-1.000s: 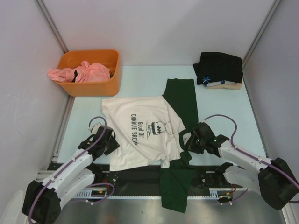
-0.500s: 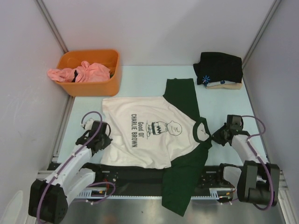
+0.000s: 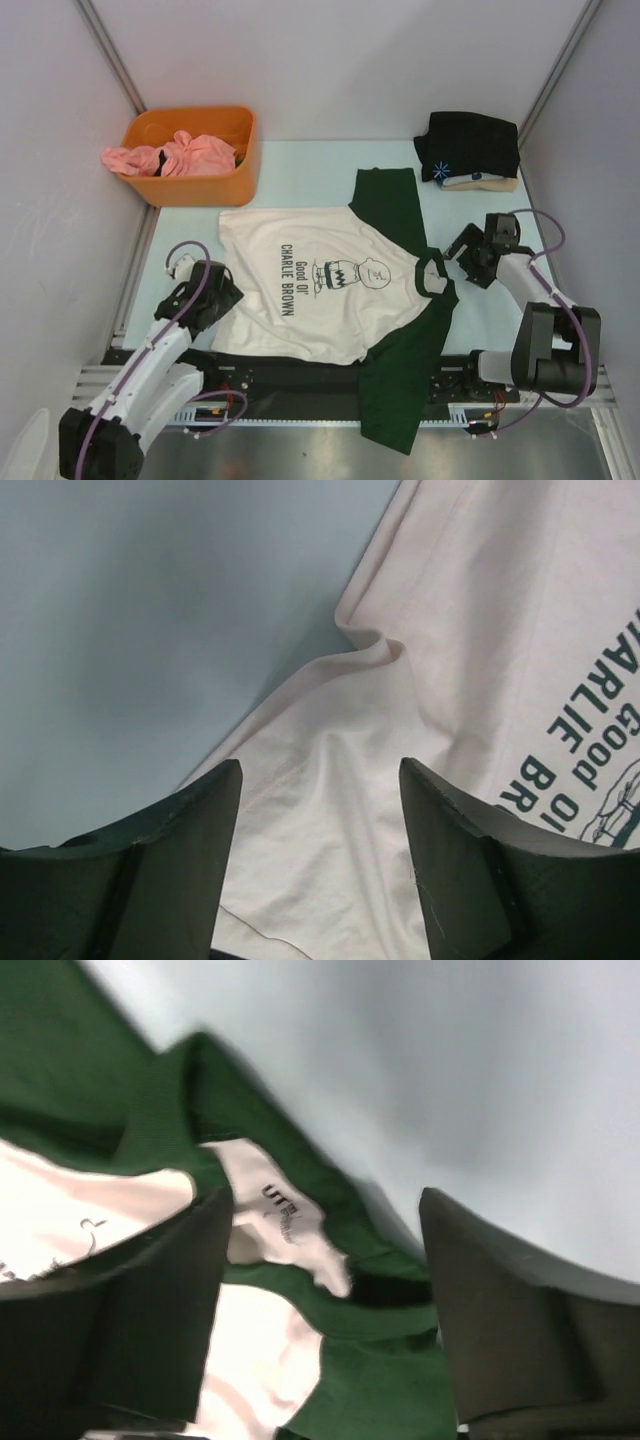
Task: Fold and stack the t-shirts
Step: Flatten the tshirt out
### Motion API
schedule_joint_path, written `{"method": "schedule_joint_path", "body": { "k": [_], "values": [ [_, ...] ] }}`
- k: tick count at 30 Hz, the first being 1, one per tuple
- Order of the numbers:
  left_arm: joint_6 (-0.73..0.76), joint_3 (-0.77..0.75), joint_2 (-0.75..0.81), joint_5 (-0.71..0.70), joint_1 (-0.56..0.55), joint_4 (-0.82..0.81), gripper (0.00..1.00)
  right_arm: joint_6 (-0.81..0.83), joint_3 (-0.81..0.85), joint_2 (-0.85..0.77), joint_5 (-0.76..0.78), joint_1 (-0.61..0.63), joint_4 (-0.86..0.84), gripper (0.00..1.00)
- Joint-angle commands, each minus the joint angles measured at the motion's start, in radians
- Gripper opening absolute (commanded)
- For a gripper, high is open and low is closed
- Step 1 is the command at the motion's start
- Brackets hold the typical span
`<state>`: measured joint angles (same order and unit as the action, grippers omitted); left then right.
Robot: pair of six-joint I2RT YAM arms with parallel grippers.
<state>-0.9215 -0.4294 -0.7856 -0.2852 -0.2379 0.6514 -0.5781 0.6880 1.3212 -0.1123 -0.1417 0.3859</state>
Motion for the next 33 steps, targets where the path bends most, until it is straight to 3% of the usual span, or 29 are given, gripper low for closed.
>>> {"method": "schedule_joint_path", "body": {
  "k": [1, 2, 6, 7, 10, 11, 12, 14, 18, 23, 25, 26, 30, 33],
  "values": [
    [-0.140, -0.020, 0.083, -0.084, -0.113, 0.085, 0.70, 0.044, 0.071, -0.072, 0.138, 0.085, 0.071, 0.90],
    [-0.213, -0.019, 0.086, -0.107, -0.145, 0.137, 0.70, 0.034, 0.087, -0.097, 0.266, 0.124, 0.096, 0.99],
    [-0.426, -0.045, 0.013, -0.210, -0.320, 0.307, 0.67, -0.015, 0.177, -0.181, 0.430, 0.376, 0.224, 1.00],
    [-0.527, -0.045, 0.003, -0.226, -0.395, 0.377, 0.68, -0.041, 0.183, -0.206, 0.428, 0.399, 0.238, 1.00],
    [-0.559, 0.015, 0.003, -0.177, -0.434, 0.364, 0.66, -0.080, 0.159, -0.243, 0.395, 0.496, 0.252, 1.00],
    [-0.562, 0.041, 0.011, -0.167, -0.433, 0.328, 0.64, -0.091, 0.127, -0.267, 0.358, 0.513, 0.248, 1.00],
    [-0.565, 0.069, 0.022, -0.166, -0.432, 0.323, 0.50, -0.106, 0.108, -0.278, 0.340, 0.528, 0.237, 1.00],
    [-0.562, 0.077, 0.069, -0.167, -0.432, 0.339, 0.49, -0.117, 0.084, -0.299, 0.318, 0.576, 0.235, 1.00],
    [-0.511, 0.110, 0.106, -0.069, -0.429, 0.321, 0.57, -0.138, 0.047, -0.324, 0.321, 0.665, 0.258, 1.00],
    [-0.516, 0.101, 0.075, -0.057, -0.474, 0.330, 0.62, -0.193, -0.048, -0.370, 0.287, 0.725, 0.239, 1.00],
    [-0.484, 0.100, 0.060, -0.029, -0.474, 0.282, 0.84, -0.206, -0.080, -0.372, 0.269, 0.732, 0.220, 1.00],
    [-0.444, 0.098, 0.043, -0.014, -0.474, 0.262, 1.00, -0.212, -0.087, -0.370, 0.263, 0.735, 0.219, 1.00],
    [-0.415, 0.078, -0.040, 0.052, -0.477, 0.225, 1.00, -0.216, -0.085, -0.364, 0.267, 0.758, 0.215, 1.00],
    [-0.418, 0.096, -0.011, 0.069, -0.489, 0.226, 0.98, -0.218, -0.068, -0.366, 0.266, 0.768, 0.238, 1.00]
  ]
}}
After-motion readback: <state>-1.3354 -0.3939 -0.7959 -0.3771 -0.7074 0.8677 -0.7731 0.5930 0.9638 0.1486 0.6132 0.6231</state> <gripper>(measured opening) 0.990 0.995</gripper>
